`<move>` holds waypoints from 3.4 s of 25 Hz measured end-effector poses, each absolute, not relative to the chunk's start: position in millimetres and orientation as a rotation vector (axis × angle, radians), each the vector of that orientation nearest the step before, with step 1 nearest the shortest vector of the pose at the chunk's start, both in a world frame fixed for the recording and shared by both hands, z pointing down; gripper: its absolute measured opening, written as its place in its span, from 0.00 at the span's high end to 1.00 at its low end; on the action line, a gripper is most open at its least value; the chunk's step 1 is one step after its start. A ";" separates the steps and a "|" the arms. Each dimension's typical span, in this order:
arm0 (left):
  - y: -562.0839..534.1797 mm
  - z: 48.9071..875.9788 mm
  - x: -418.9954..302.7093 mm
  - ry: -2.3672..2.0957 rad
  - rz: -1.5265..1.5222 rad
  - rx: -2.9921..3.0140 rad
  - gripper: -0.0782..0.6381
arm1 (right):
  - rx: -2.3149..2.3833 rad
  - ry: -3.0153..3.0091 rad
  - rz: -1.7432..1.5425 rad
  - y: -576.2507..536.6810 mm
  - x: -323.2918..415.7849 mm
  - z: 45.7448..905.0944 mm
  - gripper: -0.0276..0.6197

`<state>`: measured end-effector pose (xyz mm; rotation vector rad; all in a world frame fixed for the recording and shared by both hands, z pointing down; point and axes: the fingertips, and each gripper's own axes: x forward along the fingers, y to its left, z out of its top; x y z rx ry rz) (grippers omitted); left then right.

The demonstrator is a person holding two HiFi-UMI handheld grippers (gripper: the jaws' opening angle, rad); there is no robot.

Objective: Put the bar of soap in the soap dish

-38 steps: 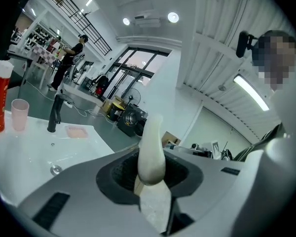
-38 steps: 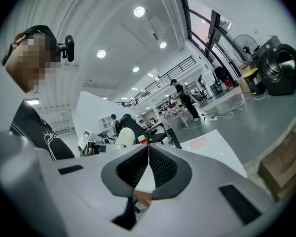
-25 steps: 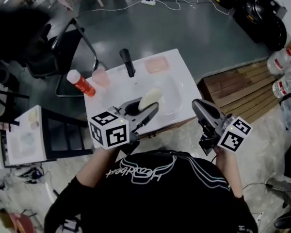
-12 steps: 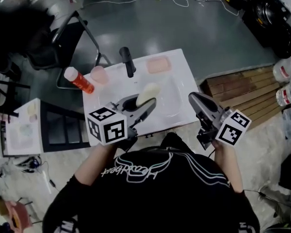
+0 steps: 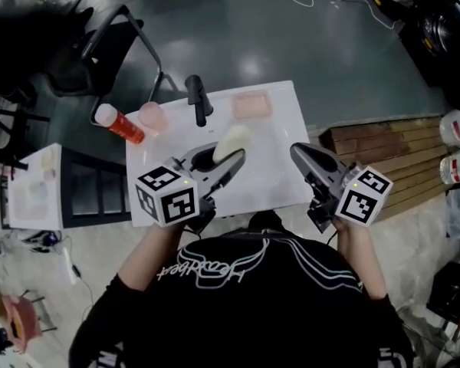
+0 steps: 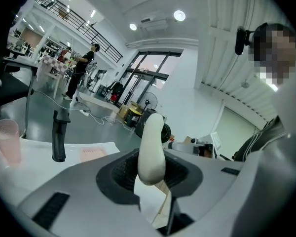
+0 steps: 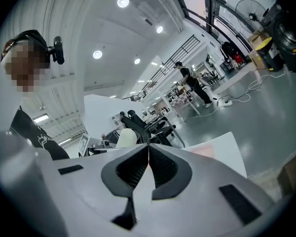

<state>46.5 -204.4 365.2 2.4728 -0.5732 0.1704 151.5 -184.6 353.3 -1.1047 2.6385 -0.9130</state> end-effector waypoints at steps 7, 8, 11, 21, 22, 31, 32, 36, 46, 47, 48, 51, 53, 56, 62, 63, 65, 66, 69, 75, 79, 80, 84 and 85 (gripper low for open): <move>-239.9 377.9 65.0 -0.669 0.211 2.500 0.71 | -1.057 2.672 -0.951 -214.8 166.0 360.5 0.91; -244.1 380.0 67.7 -0.683 0.220 2.501 0.71 | -1.051 2.675 -0.956 -217.6 168.4 361.5 0.91; -256.0 385.9 76.2 -0.730 0.252 2.516 0.71 | -1.022 2.677 -0.983 -225.1 175.6 363.9 0.91; -306.3 412.7 101.3 -0.908 0.465 2.626 0.71 | -0.968 2.717 -1.039 -265.9 196.7 376.8 0.91; -312.0 417.0 103.4 -0.929 0.486 2.625 0.71 | -0.961 2.720 -1.050 -268.7 199.1 380.1 0.91; -357.6 456.9 111.1 -1.055 0.689 2.645 0.71 | -0.945 2.722 -1.124 -290.5 216.9 408.2 0.91; -360.8 463.7 111.9 -1.060 0.722 2.649 0.71 | -0.945 2.722 -1.134 -291.6 218.2 412.4 0.91; -372.5 491.9 112.3 -1.080 0.887 2.695 0.71 | -0.950 2.732 -1.177 -294.8 221.4 431.0 0.91; -394.1 542.8 108.6 -1.100 1.119 2.709 0.72 | -0.953 2.711 -1.261 -297.2 230.1 459.3 0.91; -395.7 545.3 108.7 -1.098 1.145 2.717 0.72 | -0.948 2.706 -1.267 -297.6 230.5 460.1 0.91; -397.3 548.4 109.0 -1.095 1.176 2.726 0.71 | -0.946 2.704 -1.271 -298.1 231.0 461.1 0.91; -400.2 558.8 112.0 -1.072 1.237 2.747 0.71 | -0.933 2.696 -1.288 -299.0 231.2 466.1 0.91; -402.7 563.3 113.7 -1.065 1.250 2.756 0.71 | -0.918 2.691 -1.304 -298.2 230.2 469.6 0.91; -407.3 566.5 113.7 -1.078 1.285 2.759 0.71 | -0.912 2.692 -1.320 -298.2 232.0 473.5 0.91; -413.9 557.4 109.0 -1.094 1.161 2.717 0.66 | -0.906 2.655 -1.344 -303.5 236.8 476.8 0.91; -413.4 557.1 110.3 -1.080 1.157 2.709 0.64 | -0.903 2.650 -1.347 -303.5 238.3 476.1 0.91; -411.0 559.7 113.9 -1.056 1.172 2.698 0.60 | -0.902 2.650 -1.349 -302.1 241.5 475.2 0.91; -409.9 561.8 114.7 -1.050 1.181 2.695 0.58 | -0.901 2.652 -1.350 -301.5 242.2 475.2 0.91; -408.9 565.7 112.5 -1.056 1.179 2.680 0.53 | -0.897 2.654 -1.351 -301.0 241.6 476.3 0.91; -408.2 555.5 109.3 -1.098 1.079 2.658 0.44 | -0.883 2.656 -1.347 -299.7 238.4 472.7 0.91; -400.7 541.9 111.5 -1.094 0.964 2.648 0.42 | -0.880 2.652 -1.320 -298.5 234.0 465.6 0.91; -398.0 538.6 111.8 -1.096 0.940 2.640 0.42 | -0.880 2.655 -1.309 -297.8 232.5 463.6 0.91; -382.8 520.8 108.9 -1.101 0.861 2.611 0.43 | -0.886 2.678 -1.253 -293.1 224.4 452.4 0.91; -377.1 514.7 109.4 -1.086 0.829 2.605 0.43 | -0.889 2.683 -1.240 -292.2 222.4 449.1 0.91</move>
